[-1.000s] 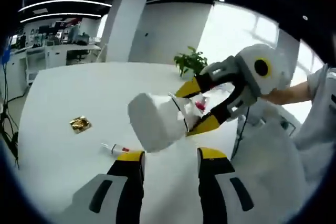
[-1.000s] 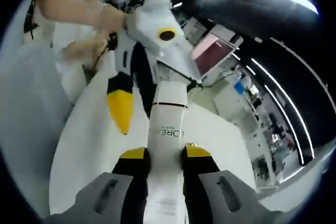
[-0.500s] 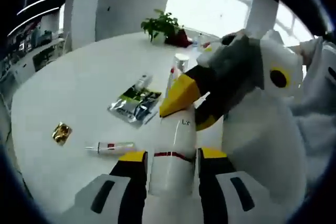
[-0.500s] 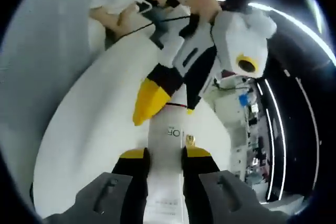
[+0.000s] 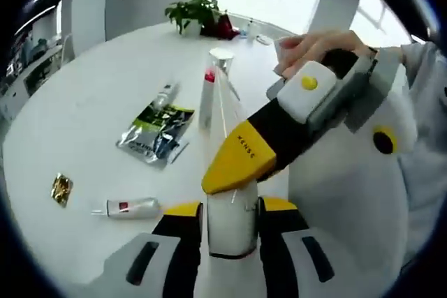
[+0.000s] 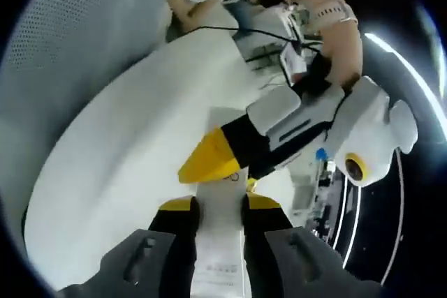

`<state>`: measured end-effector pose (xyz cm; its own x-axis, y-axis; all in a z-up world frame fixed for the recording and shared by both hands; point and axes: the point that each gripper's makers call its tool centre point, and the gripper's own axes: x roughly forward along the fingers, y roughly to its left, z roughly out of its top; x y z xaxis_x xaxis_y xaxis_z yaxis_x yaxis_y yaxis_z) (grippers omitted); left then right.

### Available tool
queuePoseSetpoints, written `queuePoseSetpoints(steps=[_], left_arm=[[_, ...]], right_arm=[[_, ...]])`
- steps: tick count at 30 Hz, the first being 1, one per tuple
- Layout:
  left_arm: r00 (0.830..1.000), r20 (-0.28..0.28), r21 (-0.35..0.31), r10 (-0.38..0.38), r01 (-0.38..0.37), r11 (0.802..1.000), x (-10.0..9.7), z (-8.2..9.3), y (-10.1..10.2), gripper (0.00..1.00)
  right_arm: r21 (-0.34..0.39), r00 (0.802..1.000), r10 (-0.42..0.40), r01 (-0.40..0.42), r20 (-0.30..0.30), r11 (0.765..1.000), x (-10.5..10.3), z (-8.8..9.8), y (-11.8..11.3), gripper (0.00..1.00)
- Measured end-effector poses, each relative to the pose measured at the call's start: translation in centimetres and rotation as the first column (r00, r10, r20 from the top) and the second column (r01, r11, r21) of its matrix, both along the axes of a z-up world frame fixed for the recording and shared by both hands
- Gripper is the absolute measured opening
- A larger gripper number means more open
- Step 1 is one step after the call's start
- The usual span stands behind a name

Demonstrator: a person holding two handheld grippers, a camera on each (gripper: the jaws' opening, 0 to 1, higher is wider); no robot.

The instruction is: Arrange the skincare products in the storage area until every visible bottle or jar stands upright without overlapping.

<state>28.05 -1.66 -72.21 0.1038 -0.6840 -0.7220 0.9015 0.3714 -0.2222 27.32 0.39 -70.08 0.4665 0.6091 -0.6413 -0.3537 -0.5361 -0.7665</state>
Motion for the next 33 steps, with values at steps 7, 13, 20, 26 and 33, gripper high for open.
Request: queuePoseSetpoints(steps=[7,13,20,26,33], left_arm=[[0.999,-0.027,0.048,-0.024,0.025,0.999,-2.1,-0.5,-0.1,0.26],[0.997,-0.066,0.073,-0.030,0.035,0.997,-3.0,-1.1,-0.3,0.26],[0.994,-0.094,0.084,-0.047,0.055,0.995,-5.2,-1.5,-1.5,0.25],[0.998,-0.045,0.049,-0.035,0.037,0.998,-5.9,-1.6,-2.8,0.23],[0.998,-0.058,0.032,0.023,-0.022,0.999,-4.0,-3.0,-2.4,0.19]], right_arm=[[-0.046,0.995,0.085,-0.083,0.060,0.996,-0.8,-0.4,0.2,0.24],[-0.080,0.985,0.133,-0.124,0.109,0.989,-1.5,-0.5,0.4,0.24],[-0.081,0.986,0.135,-0.127,0.102,0.989,-2.1,-0.8,0.2,0.25],[-0.110,0.981,0.144,-0.131,0.128,0.985,-1.9,-1.3,-0.5,0.26],[-0.165,0.958,0.220,-0.191,0.182,0.968,-2.2,-2.5,-0.9,0.31]])
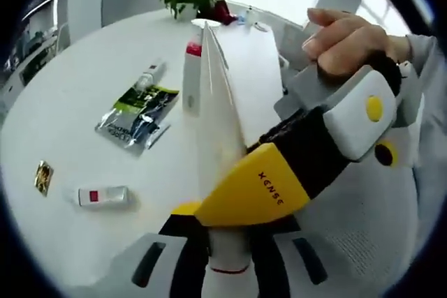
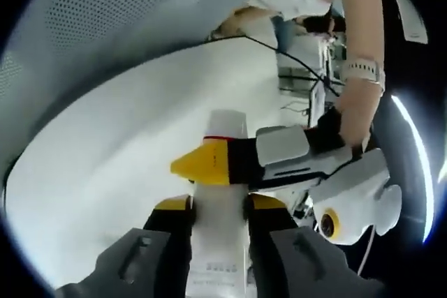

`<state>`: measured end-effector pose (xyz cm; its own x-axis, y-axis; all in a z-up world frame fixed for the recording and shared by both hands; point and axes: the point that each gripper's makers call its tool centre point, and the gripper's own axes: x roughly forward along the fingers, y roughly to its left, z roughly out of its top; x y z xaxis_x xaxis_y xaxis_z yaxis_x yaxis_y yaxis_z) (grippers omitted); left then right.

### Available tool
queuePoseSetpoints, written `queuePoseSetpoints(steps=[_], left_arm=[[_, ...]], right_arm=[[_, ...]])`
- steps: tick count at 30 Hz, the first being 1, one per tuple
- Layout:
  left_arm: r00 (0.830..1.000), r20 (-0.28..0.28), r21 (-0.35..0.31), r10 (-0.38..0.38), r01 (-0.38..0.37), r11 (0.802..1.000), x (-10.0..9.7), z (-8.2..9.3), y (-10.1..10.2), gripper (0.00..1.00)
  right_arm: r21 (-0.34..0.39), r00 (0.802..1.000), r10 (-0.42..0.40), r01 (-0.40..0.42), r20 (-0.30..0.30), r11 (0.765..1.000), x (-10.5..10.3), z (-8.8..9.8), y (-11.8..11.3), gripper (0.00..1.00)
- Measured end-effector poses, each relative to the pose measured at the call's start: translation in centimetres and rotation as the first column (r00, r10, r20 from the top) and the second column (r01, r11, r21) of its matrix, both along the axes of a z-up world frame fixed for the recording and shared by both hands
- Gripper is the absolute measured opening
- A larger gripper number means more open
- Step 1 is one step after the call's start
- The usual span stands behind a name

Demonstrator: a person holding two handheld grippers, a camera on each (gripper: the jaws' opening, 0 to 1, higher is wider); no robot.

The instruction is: Arrange the skincare products in the storage area until every visible bottle or jar stands upright without overlapping.

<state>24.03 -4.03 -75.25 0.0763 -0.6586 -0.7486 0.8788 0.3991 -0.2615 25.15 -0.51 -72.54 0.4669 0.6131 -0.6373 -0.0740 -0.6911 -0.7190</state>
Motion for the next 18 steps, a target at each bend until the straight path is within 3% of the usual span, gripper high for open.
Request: queuePoseSetpoints(steps=[7,12,15,18], left_arm=[[1.000,-0.008,-0.001,-0.009,0.009,1.000,0.0,-1.4,0.4,0.19],[0.999,-0.035,-0.019,0.005,-0.006,1.000,0.0,-1.7,0.8,0.19],[1.000,-0.011,-0.017,0.016,-0.016,1.000,0.2,-1.7,1.0,0.19],[1.000,-0.014,-0.013,0.022,-0.023,1.000,0.4,-2.1,1.5,0.19]], right_arm=[[0.002,0.997,0.026,-0.026,-0.067,1.000,-1.0,-1.0,-0.5,0.32],[0.050,0.996,-0.040,0.045,-0.085,0.998,-0.2,-0.7,-1.6,0.35],[0.074,0.987,-0.090,0.101,-0.135,0.992,0.2,-0.6,-2.7,0.41],[0.124,0.973,-0.146,0.170,-0.177,0.978,0.7,0.1,-3.7,0.42]])
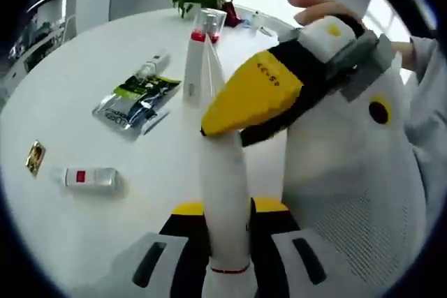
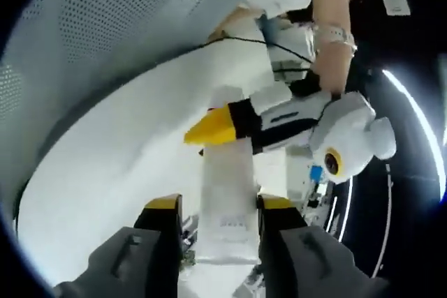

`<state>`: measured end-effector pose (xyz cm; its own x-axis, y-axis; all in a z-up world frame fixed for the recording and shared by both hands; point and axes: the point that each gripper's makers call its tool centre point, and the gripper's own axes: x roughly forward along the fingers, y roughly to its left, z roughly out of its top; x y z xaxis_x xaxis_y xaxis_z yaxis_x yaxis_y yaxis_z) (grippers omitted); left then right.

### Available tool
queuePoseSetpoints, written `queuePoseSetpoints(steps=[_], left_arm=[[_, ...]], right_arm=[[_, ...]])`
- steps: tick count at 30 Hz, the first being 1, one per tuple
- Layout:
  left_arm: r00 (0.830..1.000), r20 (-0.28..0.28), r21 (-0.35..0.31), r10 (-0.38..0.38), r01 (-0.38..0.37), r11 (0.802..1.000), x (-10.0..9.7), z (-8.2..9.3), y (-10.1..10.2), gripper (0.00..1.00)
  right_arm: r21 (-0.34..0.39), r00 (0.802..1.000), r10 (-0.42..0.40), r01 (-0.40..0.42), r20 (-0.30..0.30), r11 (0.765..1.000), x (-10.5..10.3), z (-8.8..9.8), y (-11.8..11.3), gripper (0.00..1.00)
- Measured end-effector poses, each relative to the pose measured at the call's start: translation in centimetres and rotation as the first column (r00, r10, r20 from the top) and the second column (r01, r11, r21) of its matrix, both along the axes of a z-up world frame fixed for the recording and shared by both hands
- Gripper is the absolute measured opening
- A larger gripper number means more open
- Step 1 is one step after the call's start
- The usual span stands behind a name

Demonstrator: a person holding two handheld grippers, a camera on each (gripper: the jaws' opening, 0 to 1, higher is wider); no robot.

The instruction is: Arrange the skincare products in the storage area until every visible bottle or jar stands upright without overlapping.

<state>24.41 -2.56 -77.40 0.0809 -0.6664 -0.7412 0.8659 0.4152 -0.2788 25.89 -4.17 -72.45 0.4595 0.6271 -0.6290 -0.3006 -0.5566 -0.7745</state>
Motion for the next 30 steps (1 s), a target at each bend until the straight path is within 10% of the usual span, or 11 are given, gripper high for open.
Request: queuePoseSetpoints(steps=[7,11,16,20,22,27,30], left_arm=[[0.996,0.086,-0.008,0.020,-0.020,1.000,0.2,0.1,0.1,0.19],[0.986,0.166,0.024,-0.008,0.004,1.000,0.2,0.2,0.4,0.19],[0.971,0.240,-0.021,-0.018,0.023,0.999,-0.1,1.3,-0.8,0.19],[0.955,0.295,-0.044,-0.037,0.052,0.998,0.2,2.0,-1.5,0.19],[0.947,0.318,-0.057,-0.043,0.064,0.996,0.6,2.2,-1.7,0.19],[0.918,0.393,-0.117,-0.047,0.101,0.988,0.3,3.6,-2.9,0.19],[0.907,0.417,-0.124,-0.050,0.111,0.986,0.4,3.8,-3.2,0.19]], right_arm=[[0.188,0.941,-0.183,0.242,-0.286,0.952,1.1,2.3,-2.2,0.44],[0.278,0.841,-0.243,0.411,-0.484,0.868,1.8,4.4,-3.4,0.39],[0.251,0.630,-0.222,0.571,-0.745,0.782,1.8,5.1,-4.1,0.38],[0.179,0.513,-0.197,0.593,-0.836,0.785,1.0,5.0,-3.5,0.34],[0.186,0.527,-0.189,0.578,-0.829,0.795,1.5,5.2,-3.3,0.31],[0.095,0.391,-0.171,0.575,-0.904,0.812,0.8,5.5,-2.7,0.22],[0.073,0.375,-0.172,0.557,-0.911,0.827,0.0,5.4,-2.2,0.20]])
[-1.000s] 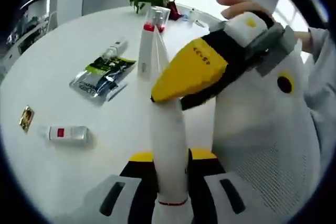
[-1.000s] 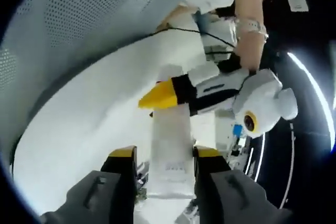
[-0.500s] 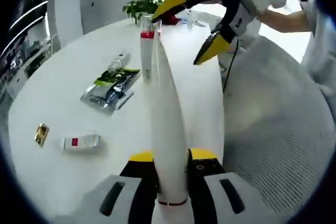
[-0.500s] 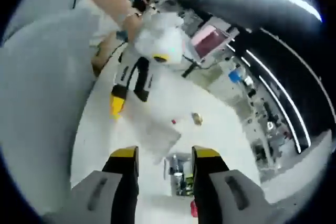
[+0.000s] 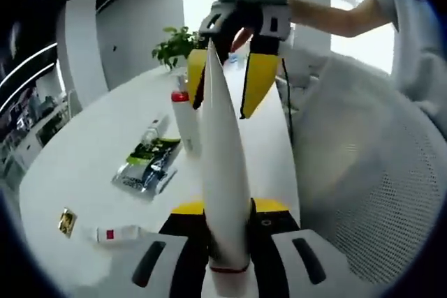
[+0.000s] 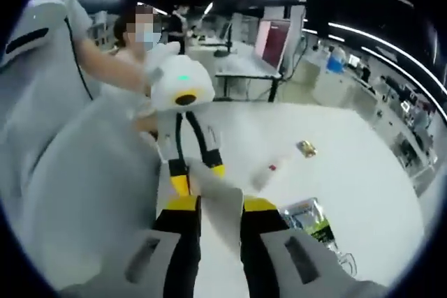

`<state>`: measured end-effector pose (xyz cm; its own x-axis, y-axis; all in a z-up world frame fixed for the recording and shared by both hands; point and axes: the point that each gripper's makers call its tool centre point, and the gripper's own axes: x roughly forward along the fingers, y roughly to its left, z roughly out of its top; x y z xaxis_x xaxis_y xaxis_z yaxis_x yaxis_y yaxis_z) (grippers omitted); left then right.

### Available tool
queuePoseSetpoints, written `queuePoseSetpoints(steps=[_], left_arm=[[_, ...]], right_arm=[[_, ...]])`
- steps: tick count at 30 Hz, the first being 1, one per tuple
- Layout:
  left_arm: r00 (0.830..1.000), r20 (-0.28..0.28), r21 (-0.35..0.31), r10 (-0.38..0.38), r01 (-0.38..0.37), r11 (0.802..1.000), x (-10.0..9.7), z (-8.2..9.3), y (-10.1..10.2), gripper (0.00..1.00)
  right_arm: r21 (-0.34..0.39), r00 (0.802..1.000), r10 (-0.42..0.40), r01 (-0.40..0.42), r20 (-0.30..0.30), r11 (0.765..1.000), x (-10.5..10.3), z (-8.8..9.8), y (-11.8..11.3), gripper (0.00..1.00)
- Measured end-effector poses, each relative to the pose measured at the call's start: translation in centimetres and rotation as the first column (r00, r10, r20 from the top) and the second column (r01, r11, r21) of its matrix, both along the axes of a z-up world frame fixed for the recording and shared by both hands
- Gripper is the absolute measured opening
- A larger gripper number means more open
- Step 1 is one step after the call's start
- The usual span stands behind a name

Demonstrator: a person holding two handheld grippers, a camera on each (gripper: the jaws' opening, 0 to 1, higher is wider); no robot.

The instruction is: Arrange the skincare products in the storage area until every visible bottle or jar stands upright without overlapping.

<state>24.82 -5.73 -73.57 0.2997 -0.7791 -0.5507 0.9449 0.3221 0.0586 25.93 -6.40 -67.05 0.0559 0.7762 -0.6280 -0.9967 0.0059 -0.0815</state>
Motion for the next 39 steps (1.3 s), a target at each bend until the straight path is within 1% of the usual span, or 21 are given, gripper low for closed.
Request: queuePoseSetpoints(steps=[2,3,7,9,10,14,16,17,19,24,25,27,30,31,32,33,35,36,37,38,39], left_arm=[[1.000,0.002,-0.017,-0.001,0.001,1.000,-0.1,0.1,-0.1,0.19],[1.000,0.007,-0.024,-0.004,0.004,1.000,0.0,0.2,-0.1,0.19],[0.999,0.033,-0.045,-0.025,0.027,0.999,-0.4,0.5,-0.7,0.19],[0.998,0.054,-0.055,-0.035,0.038,0.998,-0.6,0.7,-1.1,0.19],[0.998,0.048,-0.061,-0.033,0.036,0.998,-0.6,0.7,-1.1,0.19],[0.996,0.064,-0.109,-0.061,0.068,0.992,-1.0,1.2,-2.0,0.19],[0.996,0.066,-0.107,-0.063,0.070,0.992,-1.0,1.2,-2.3,0.19],[0.996,0.066,-0.105,-0.067,0.074,0.992,-1.0,1.1,-2.5,0.19],[0.996,0.056,-0.108,-0.063,0.069,0.992,-0.9,0.9,-2.7,0.19],[0.997,0.031,-0.160,-0.068,0.072,0.984,-0.7,1.0,-3.4,0.20],[0.997,0.009,-0.171,-0.074,0.074,0.982,-0.9,0.9,-3.7,0.21],[0.996,0.032,-0.167,-0.079,0.083,0.982,-0.6,0.7,-4.0,0.22],[0.996,0.035,-0.163,-0.081,0.086,0.983,-0.3,0.6,-4.4,0.23],[0.997,0.011,-0.171,-0.075,0.076,0.982,0.0,0.6,-4.4,0.23],[0.997,0.006,-0.176,-0.073,0.073,0.982,0.1,0.7,-4.4,0.23],[0.997,-0.033,-0.220,-0.069,0.060,0.974,0.0,1.2,-4.9,0.25],[0.998,-0.017,-0.211,-0.060,0.055,0.976,0.9,1.4,-4.7,0.32],[0.998,-0.015,-0.181,-0.054,0.050,0.982,1.2,1.2,-4.6,0.35],[0.999,-0.003,-0.150,-0.052,0.051,0.987,1.5,0.9,-4.4,0.33],[0.998,0.028,-0.109,-0.050,0.053,0.993,1.9,0.6,-4.2,0.31],[0.998,0.033,-0.098,-0.047,0.050,0.994,2.0,0.5,-4.1,0.28]], right_arm=[[0.004,0.999,0.004,-0.004,-0.046,1.000,-0.3,0.0,0.1,0.19],[0.001,0.999,0.011,-0.011,-0.053,1.000,-0.3,0.0,0.2,0.19],[-0.032,0.991,0.052,-0.056,-0.121,0.998,-1.4,-0.6,0.1,0.17],[-0.046,0.990,0.064,-0.070,-0.122,0.996,-1.5,-0.9,0.1,0.17],[-0.048,0.990,0.068,-0.074,-0.125,0.996,-1.5,-0.9,0.2,0.17],[-0.042,0.983,0.088,-0.096,-0.162,0.995,-2.1,-0.9,0.5,0.16],[-0.055,0.982,0.096,-0.107,-0.163,0.993,-2.4,-0.9,0.7,0.16],[-0.088,0.982,0.090,-0.106,-0.167,0.990,-2.4,-1.1,0.4,0.16],[-0.110,0.984,0.102,-0.118,-0.145,0.987,-2.3,-1.1,0.2,0.15],[-0.164,0.984,0.083,-0.109,-0.157,0.980,-2.2,-1.0,-0.2,0.12],[-0.182,0.984,0.081,-0.111,-0.161,0.977,-2.3,-1.0,-0.2,0.12],[-0.214,0.985,0.073,-0.106,-0.154,0.971,-2.2,-1.0,-0.4,0.11],[-0.269,0.986,0.087,-0.123,-0.140,0.955,-1.8,-1.1,-0.5,0.10],[-0.284,0.986,0.084,-0.122,-0.143,0.951,-1.8,-1.2,-0.5,0.10],[-0.297,0.986,0.082,-0.124,-0.148,0.947,-1.8,-1.1,-0.5,0.10],[-0.343,0.987,0.107,-0.143,-0.124,0.928,-1.6,-1.3,-0.8,0.10],[-0.432,0.988,0.136,-0.157,-0.078,0.888,-0.9,-1.8,-1.4,0.10],[-0.472,0.989,0.130,-0.146,-0.066,0.870,-0.4,-2.1,-1.7,0.10],[-0.494,0.989,0.134,-0.145,-0.058,0.857,0.0,-2.2,-1.8,0.10],[-0.508,0.990,0.133,-0.141,-0.051,0.850,0.4,-2.3,-1.9,0.10],[-0.534,0.990,0.135,-0.137,-0.043,0.834,0.9,-2.3,-2.0,0.10]])
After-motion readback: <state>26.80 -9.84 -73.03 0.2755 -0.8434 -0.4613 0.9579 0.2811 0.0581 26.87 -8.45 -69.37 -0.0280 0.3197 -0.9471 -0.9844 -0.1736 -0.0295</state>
